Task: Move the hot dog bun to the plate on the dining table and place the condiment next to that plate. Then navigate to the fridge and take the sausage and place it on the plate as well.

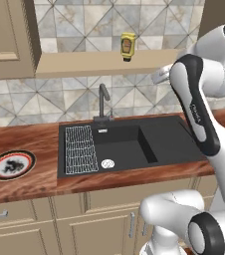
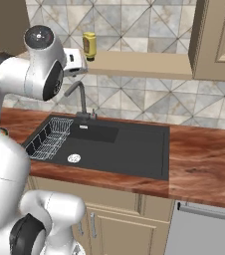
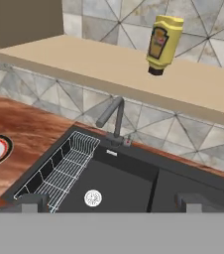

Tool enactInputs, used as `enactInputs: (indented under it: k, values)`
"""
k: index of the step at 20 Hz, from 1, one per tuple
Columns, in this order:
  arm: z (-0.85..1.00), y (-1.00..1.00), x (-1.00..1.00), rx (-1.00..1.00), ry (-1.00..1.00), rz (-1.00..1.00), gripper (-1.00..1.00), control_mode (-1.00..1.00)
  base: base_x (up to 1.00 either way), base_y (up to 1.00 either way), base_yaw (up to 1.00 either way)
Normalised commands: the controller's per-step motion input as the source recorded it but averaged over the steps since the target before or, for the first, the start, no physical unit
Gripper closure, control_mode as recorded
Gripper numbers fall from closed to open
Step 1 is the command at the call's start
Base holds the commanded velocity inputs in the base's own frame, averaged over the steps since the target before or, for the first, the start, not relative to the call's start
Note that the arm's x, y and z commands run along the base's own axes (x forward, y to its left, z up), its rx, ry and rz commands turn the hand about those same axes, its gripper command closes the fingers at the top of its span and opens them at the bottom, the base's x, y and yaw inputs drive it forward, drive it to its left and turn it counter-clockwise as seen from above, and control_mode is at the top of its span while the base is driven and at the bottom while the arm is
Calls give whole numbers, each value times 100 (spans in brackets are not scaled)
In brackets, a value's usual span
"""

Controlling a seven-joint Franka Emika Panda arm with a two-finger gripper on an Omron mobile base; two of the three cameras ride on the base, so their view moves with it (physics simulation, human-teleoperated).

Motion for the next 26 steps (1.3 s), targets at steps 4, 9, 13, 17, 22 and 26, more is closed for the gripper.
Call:
enactInputs:
  k: [4, 9, 13, 17, 22, 26]
  values:
    - [37, 0, 52, 7, -10, 0, -100, -100, 0, 0, 0]
    - [33, 0, 52, 12, -1, 0, -100, -100, 0, 0, 0]
    - [28, 0, 49, 8, 0, 0, -100, -100, 0, 0, 0]
    - [19, 0, 68, 2, 0, 0, -100, -100, 0, 0, 0]
    - [3, -2, 70, 2, 0, 0, -100, -100, 0, 0, 0]
    - [0, -1, 51, 3, -1, 0, -100, -100, 0, 0, 0]
